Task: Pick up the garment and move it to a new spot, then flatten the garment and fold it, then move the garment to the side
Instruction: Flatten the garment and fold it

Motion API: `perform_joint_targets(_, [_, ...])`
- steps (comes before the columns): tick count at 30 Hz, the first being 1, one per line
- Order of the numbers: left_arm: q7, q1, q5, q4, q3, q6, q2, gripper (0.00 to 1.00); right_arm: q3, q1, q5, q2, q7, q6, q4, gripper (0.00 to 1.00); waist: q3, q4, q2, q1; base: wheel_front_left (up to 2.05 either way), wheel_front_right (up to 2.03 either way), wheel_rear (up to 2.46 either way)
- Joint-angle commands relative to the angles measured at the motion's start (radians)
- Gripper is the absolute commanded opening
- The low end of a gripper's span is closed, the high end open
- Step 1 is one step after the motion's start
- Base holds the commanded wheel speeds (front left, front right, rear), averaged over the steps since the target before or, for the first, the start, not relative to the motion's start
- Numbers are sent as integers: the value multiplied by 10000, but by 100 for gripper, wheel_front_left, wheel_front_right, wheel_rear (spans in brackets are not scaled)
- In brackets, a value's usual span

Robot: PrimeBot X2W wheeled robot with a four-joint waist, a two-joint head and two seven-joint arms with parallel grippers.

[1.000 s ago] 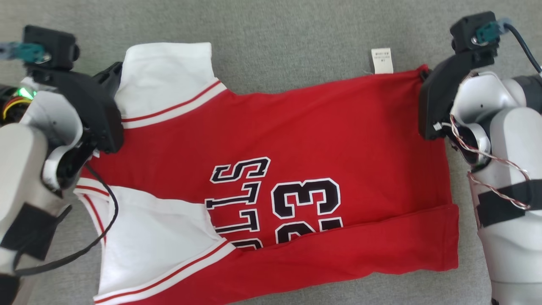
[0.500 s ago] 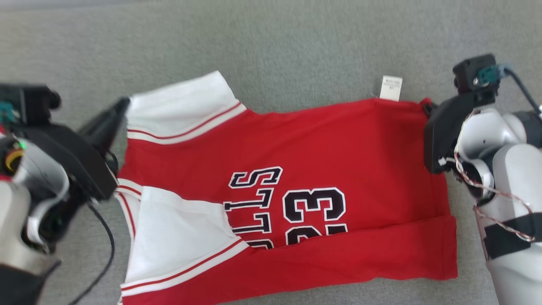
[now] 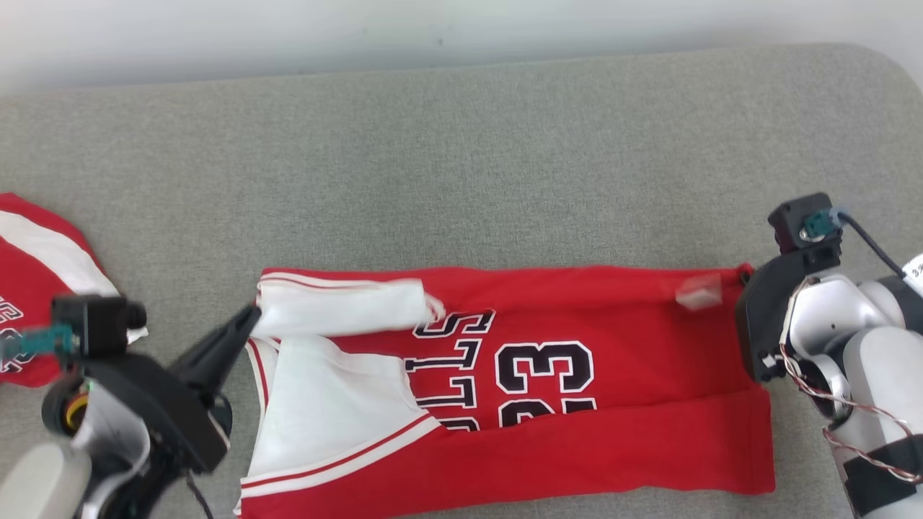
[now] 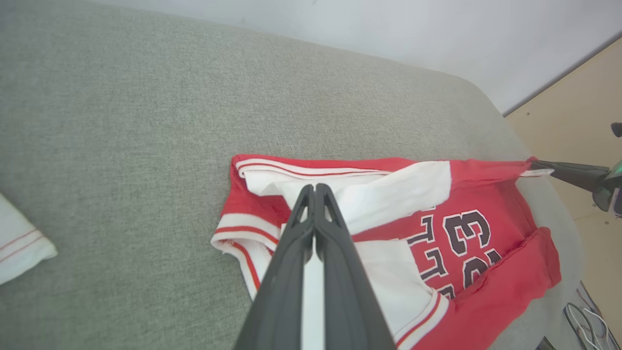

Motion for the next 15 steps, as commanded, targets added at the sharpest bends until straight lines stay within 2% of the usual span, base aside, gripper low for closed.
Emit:
perform_joint_targets(1, [-135,361,-108,-84,47,17,0,0,22,186,-58,-110,-37,6,31,0,-160,79,0,2,0,0,0])
perform_joint_targets(8, [-726,1637,-389,-289,122,18,-150,0,140,676,-78,-404,55,6,123,0,-388,203,0,2,0,0,0])
perform_joint_targets(15, [-1462,2854,-616,-511,169,-16,-424,0,-8,1173,-22,-425,-51,6,107,0,-611,370,0,2,0,0,0])
